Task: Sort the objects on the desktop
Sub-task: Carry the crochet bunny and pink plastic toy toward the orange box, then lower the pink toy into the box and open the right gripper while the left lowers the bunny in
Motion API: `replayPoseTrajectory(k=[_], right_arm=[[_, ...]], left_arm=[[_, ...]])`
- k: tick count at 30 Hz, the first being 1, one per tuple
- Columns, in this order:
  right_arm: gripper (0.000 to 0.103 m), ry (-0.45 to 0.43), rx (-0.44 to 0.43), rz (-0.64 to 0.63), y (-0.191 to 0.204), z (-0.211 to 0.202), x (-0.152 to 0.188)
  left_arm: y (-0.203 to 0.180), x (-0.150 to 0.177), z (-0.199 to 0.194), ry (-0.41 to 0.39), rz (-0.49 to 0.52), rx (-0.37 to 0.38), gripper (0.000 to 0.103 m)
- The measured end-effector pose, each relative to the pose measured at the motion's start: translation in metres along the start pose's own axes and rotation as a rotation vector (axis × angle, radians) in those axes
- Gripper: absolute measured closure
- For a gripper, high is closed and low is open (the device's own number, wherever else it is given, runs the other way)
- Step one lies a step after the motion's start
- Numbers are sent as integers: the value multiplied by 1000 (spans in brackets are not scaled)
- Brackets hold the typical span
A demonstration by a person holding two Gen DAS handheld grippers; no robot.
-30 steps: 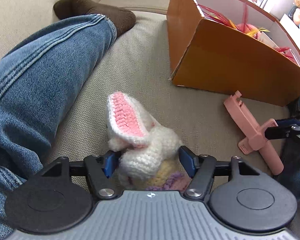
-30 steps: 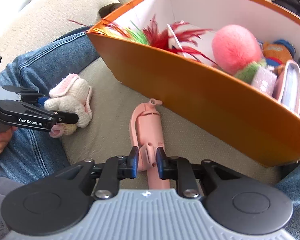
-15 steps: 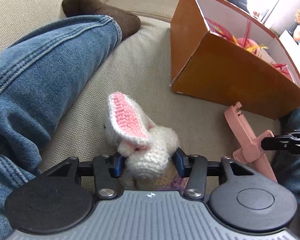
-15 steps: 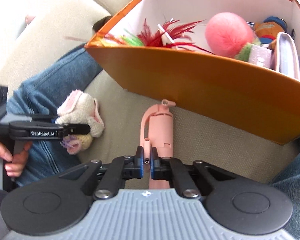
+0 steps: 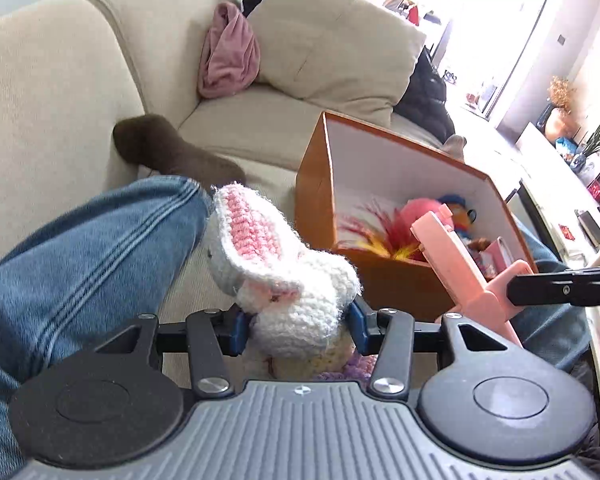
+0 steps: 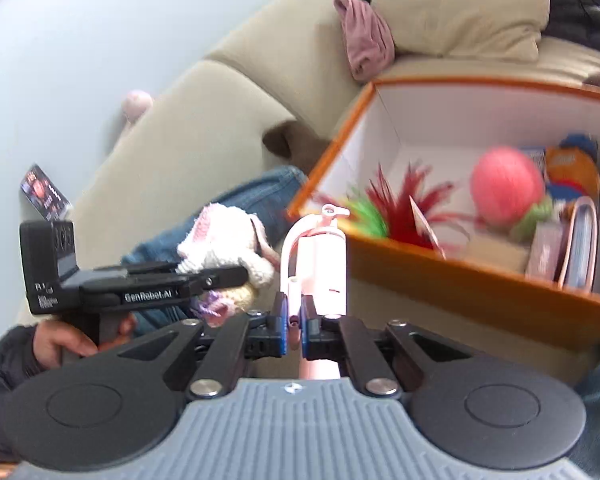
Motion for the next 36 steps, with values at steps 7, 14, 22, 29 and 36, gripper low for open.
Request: replayPoseTrajectory(k=[7,14,22,29,36], right_arm=[[97,-106,39,138,-36,3,-66],[97,-104,98,323,-88,61,-103],[96,-32,133,536,-126,128,-91],[96,33,170,612,-138,157,-79],[91,118,142,651,-133,171,-73]], left_arm=[[-16,-40,8,-73,17,27,47],[-21,-70,30,-116,26,6,47],[-14,-86,68,-72,15,7,47],[-7,-92,93,-34,8,11,47],[-2,-95,105,-10,-9,12,47]])
Point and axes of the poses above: each gripper's, at about its wrist camera, not at the fingertips, and z roughly the way its jaws point, y to its left, x to its underside, the point moved 5 cm from there along z, roughly the way its jaws point, and after that the axes turned 14 degrees about -z, right-handed, at the moved point
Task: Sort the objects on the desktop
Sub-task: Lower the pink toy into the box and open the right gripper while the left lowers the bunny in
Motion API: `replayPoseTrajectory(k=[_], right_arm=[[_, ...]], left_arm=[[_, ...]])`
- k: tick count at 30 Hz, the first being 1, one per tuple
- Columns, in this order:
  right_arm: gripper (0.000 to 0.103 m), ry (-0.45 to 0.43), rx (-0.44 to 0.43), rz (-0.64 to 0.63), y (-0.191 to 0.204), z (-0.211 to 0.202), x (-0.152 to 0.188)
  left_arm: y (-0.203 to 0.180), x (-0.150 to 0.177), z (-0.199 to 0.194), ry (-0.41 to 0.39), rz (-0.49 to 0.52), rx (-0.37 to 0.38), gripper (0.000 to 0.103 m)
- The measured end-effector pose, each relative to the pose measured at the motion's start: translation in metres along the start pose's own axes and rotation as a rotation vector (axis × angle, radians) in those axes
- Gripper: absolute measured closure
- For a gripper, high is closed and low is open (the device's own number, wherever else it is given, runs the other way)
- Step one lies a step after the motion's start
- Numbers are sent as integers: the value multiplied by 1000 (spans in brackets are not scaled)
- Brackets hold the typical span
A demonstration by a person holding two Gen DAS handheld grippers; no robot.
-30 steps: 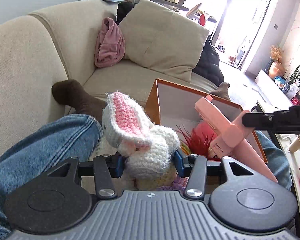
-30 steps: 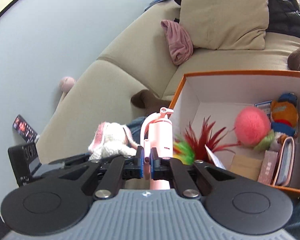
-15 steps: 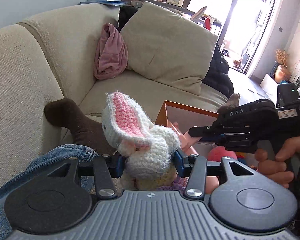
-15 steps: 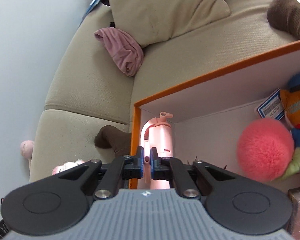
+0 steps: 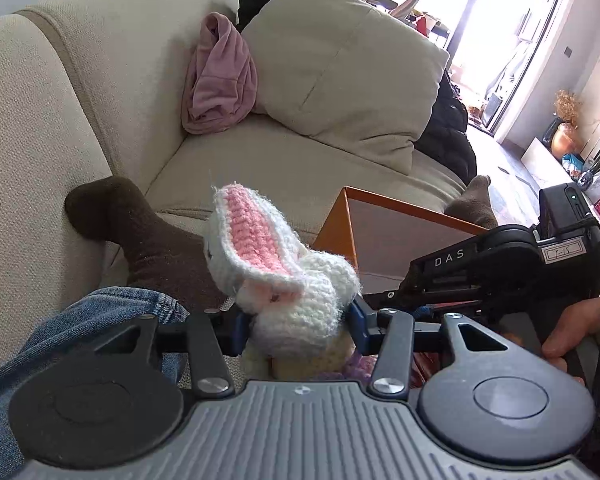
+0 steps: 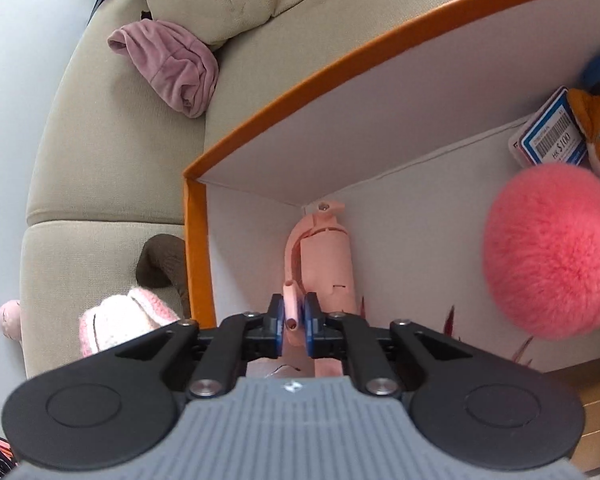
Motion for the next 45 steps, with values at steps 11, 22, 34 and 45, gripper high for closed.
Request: replayPoseTrajectory(k=[11,22,34,45], right_arm=[[73,44,41,-91,3,0,1],[68,-106,-17,-236,9,-65,0],[68,-337,125,-264,-54,-140,-3],[68,-313,99,-200,-80,-128,8]], left_arm=[[-5,-5,-11,-26,20,3,47],[-59,-9,-22,-29,128,86,47],[-118,9,53,140,269,88,46],[-125,33,101,290,402,38,43]])
Point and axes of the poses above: each gripper's, at about its wrist camera, not at the fingertips, and z roughly the way its jaws point, y to its left, x to its underside, the point moved 5 cm from there along z, roughly the way its jaws point, and after that the axes turned 14 degrees about -z, right-handed, at the moved point
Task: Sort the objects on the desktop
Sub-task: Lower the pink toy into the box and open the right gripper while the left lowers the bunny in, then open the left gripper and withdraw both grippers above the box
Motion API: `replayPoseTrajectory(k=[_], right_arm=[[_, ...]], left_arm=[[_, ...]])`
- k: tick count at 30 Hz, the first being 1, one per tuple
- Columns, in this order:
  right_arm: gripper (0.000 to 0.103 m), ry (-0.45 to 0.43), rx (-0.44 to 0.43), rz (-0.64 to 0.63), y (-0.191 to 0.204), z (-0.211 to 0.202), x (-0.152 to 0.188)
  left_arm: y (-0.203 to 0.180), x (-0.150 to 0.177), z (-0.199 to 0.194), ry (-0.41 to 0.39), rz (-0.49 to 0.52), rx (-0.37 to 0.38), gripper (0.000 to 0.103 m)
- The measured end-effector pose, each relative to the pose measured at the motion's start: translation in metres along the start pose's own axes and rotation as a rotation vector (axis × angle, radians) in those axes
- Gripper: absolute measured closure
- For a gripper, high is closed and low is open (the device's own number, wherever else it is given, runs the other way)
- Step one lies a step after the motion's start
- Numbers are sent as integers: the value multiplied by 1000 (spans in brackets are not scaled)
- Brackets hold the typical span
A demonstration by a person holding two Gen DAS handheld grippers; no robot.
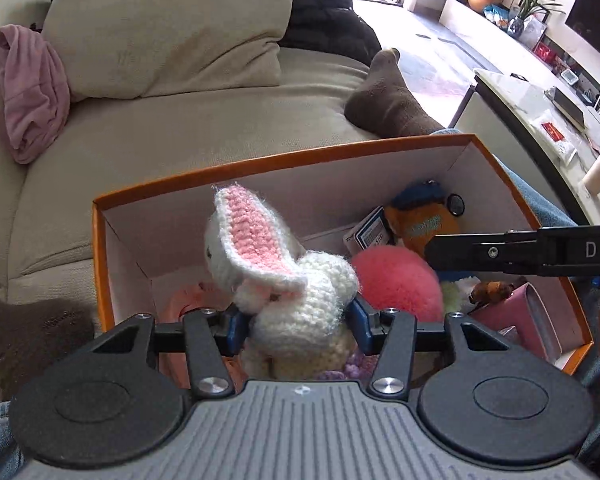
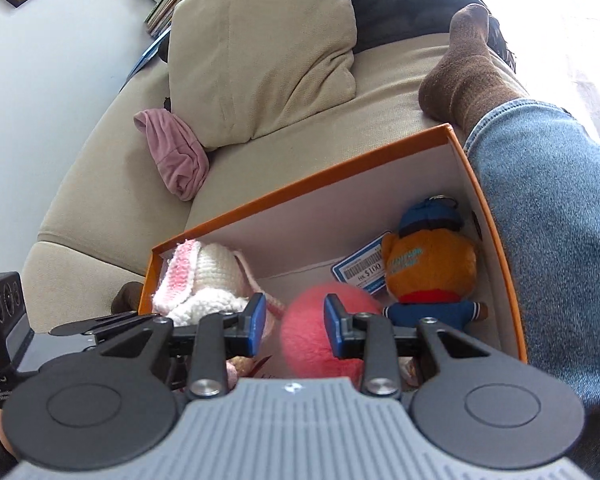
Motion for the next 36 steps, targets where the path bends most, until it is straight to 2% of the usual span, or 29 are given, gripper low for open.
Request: replayPoseTrajectory(k=[3,5,8,11,15,19,22,24,26,29,31,34,36], right_arm=[[68,-1,-6,2,-1,-1,1],[68,-4,-7,0,-2,-1,2],[68,-5,-12,2,-1,-1,4],[68,-6,-19,0,1,-2,6],[68,-18,-3,-33,6,-7,10],[67,-78,34,-133,22,-20,15],[62,-165,76,-240,37,-35,20],[60,-225,151,-357,50,-47,25],[51,-285,206,-462,63,-58,31],[44,-342,233,-567,79,-72,44],[37,-359,241,-597,86,-78,52],[35,-369,250,-605,91,-82,63],[27,-371,258,-583,90,-82,68]], left_arm=[[1,2,4,12,13,-24,40],[3,3,3,10,-4,-13,40],[3,1,-1,-14,-25,5,34],[1,-1,-11,-44,-34,3,34],[-3,-1,-38,-147,-58,37,34],[-7,8,-70,-277,-83,73,34],[-10,16,-94,-352,-97,99,34],[-12,22,-109,-399,-96,107,34],[-14,30,-124,-449,-96,114,34],[-16,44,-140,-504,-99,128,31],[-16,54,-145,-533,-108,126,29],[-12,68,-147,-585,-143,102,26],[-6,78,-144,-609,-176,84,25]])
Point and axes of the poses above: each gripper's, at about its wrist camera, not at the fingertips, and z roughly the way its jaws point, y to its left, x to its underside, the point moved 5 cm from there along z, roughly the way its jaws point, and after that the axes turned 14 degrees about -z, right-handed, at the moved point
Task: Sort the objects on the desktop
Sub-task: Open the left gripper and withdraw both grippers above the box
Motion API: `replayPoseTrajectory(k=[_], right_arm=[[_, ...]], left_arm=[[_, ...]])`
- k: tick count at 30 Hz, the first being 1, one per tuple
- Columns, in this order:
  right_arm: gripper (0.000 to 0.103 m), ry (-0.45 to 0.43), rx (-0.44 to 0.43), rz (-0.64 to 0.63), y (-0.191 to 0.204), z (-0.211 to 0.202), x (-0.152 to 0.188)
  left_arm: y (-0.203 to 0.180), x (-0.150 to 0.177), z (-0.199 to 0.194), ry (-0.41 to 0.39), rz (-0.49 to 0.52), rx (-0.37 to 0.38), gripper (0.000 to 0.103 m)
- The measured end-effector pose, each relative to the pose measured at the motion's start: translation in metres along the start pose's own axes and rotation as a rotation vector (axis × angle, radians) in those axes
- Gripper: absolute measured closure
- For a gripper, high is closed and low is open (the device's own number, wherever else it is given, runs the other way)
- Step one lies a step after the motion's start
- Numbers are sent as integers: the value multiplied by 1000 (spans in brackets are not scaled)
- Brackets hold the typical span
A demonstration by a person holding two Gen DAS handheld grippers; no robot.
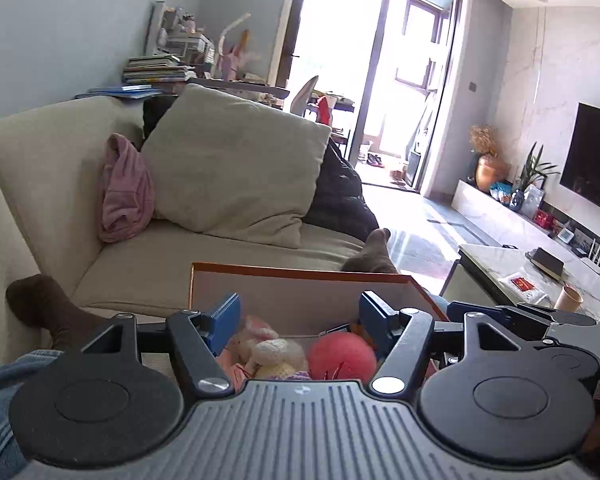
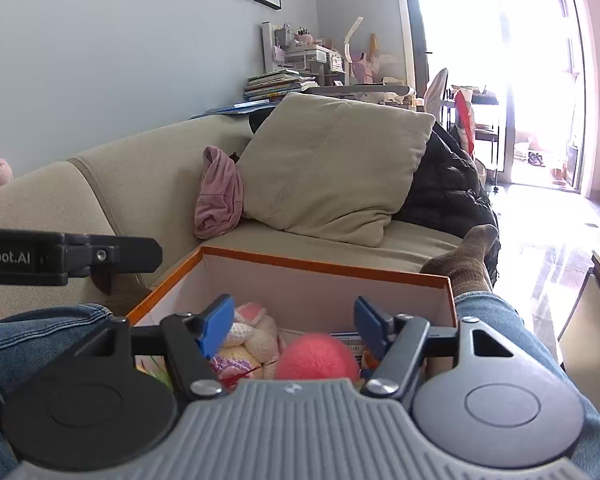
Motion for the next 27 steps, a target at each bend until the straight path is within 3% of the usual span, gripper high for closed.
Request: replayPoseTrajectory(k=[5,10,20,27], right_arm=[[25,49,-7,49,7,2,12],[23,88,28,47,14,6,27],[23,134,49,15,21,20,43],[23,183,34,69,13,35,57]], left_arm=[[10,16,2,-9,-21,-84,20],[19,30,12,36,-27,-148,17],[31,48,25,64,-26,-190,17],[28,55,34,64,23,-213,17]])
Point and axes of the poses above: each gripper's, at about its wrist camera, not at the fingertips, and z roughly the way its jaws point, y to its left, x to its underside, the point moved 5 cm from there along z, roughly the way its jaws point, and after that the axes turned 14 degrees about -z, right-handed, at the moved point
